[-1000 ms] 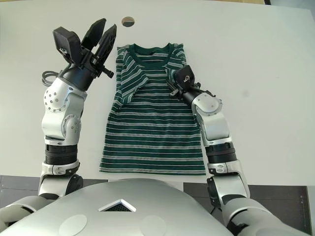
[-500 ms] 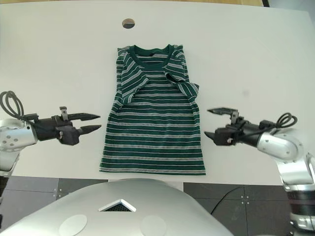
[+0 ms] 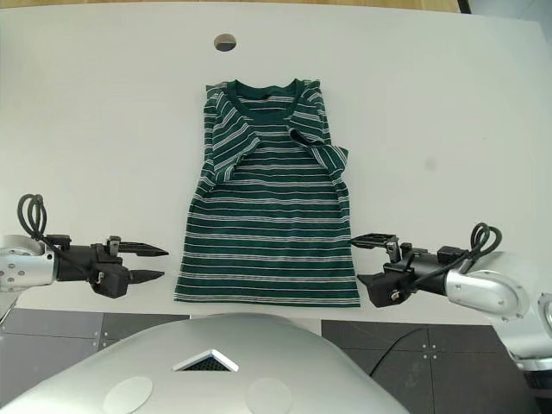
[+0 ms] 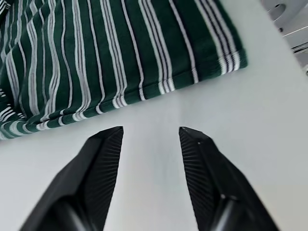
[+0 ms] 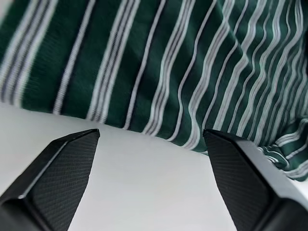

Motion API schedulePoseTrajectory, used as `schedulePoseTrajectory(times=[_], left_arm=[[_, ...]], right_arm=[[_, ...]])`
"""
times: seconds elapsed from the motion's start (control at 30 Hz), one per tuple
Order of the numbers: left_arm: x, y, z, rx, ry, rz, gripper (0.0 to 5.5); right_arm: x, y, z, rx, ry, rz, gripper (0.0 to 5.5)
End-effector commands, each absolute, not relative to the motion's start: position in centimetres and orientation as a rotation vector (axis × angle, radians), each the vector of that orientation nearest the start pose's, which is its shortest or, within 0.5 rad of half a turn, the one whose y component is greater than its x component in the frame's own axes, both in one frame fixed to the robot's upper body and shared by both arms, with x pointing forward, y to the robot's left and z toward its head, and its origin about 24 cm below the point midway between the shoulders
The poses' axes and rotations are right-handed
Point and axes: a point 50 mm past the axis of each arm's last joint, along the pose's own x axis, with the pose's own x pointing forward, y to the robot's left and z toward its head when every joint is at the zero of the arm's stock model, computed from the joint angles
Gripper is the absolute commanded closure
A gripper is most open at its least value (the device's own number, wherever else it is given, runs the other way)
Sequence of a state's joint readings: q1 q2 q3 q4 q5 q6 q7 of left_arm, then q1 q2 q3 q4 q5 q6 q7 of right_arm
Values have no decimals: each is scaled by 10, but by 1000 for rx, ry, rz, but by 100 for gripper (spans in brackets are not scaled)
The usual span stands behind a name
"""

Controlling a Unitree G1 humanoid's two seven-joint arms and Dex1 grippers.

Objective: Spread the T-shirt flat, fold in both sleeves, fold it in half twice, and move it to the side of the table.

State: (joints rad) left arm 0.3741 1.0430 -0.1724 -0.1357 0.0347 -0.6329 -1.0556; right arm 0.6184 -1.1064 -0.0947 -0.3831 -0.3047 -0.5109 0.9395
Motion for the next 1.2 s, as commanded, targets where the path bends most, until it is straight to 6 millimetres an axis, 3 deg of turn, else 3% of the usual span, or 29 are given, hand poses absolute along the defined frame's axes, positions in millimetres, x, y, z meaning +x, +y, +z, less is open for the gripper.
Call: schedulePoseTrajectory(times=[0.03, 0.17, 0.37, 0.57, 0.77, 1.2], left_arm=[[123, 228, 47, 916, 277, -1622, 273], [125, 222, 43, 930, 217, -1598, 215], [124, 209, 33, 934, 182, -1607, 215], [121, 201, 26, 916, 187, -1645, 212], [127, 209, 27, 938, 230, -1637, 212], [123, 198, 20, 856, 283, -1699, 422]], right_arm=[[105, -249, 70, -1333, 492, 1539, 101], [104, -246, 71, -1356, 492, 1557, 42], [99, -238, 59, -1361, 471, 1648, 42], [97, -231, 48, -1354, 444, 1712, 167], [97, -227, 42, -1340, 410, 1728, 275], [97, -222, 37, -1292, 382, 1742, 523]])
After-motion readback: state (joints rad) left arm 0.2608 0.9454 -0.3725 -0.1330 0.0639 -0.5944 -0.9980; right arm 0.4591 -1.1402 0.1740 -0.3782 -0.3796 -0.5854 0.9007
